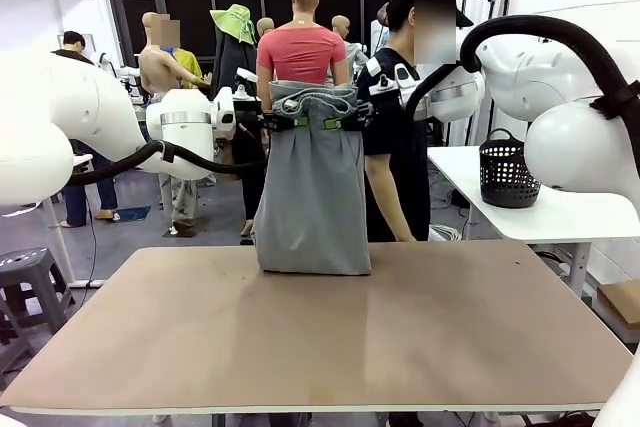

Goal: Fold the training pants.
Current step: Fold the Training pants in half.

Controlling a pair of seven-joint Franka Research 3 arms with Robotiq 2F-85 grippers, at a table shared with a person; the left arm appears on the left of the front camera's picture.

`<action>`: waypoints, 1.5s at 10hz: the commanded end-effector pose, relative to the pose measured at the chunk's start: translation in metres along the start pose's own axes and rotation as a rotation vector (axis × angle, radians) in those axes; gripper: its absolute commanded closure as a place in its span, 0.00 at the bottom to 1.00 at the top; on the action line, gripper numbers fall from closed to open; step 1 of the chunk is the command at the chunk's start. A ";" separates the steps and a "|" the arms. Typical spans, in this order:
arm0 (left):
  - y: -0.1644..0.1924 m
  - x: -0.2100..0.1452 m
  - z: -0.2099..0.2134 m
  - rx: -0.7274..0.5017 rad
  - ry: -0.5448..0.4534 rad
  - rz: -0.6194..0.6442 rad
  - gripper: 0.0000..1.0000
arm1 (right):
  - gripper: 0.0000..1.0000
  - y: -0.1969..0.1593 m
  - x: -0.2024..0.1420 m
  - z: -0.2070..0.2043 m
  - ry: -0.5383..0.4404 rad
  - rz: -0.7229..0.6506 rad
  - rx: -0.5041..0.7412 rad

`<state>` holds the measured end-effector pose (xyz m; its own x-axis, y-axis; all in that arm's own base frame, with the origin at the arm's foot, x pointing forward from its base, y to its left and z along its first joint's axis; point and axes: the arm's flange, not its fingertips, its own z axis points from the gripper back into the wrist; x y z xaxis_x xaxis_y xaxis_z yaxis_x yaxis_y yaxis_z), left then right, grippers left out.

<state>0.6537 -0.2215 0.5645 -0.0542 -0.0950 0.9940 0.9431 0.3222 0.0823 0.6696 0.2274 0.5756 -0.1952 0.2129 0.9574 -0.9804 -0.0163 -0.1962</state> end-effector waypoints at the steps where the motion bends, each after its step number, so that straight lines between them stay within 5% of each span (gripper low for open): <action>1: -0.015 0.002 0.032 -0.024 -0.053 0.066 1.00 | 1.00 0.013 -0.005 0.010 0.016 -0.052 0.051; 4: -0.049 -0.014 0.044 -0.074 -0.070 0.194 1.00 | 1.00 0.046 0.006 0.006 -0.008 -0.213 0.113; 9: -0.100 -0.061 0.047 -0.096 -0.053 0.383 1.00 | 1.00 0.108 -0.040 0.002 0.084 -0.562 0.152; 15: -0.105 -0.082 0.035 -0.125 -0.004 0.364 1.00 | 1.00 0.102 -0.045 -0.009 0.065 -0.545 0.148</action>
<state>0.5417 -0.2162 0.4719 0.3034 0.0071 0.9528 0.9300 0.2156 -0.2977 0.5765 0.2250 0.5083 0.3429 0.2910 0.8931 -0.9311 -0.0208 0.3643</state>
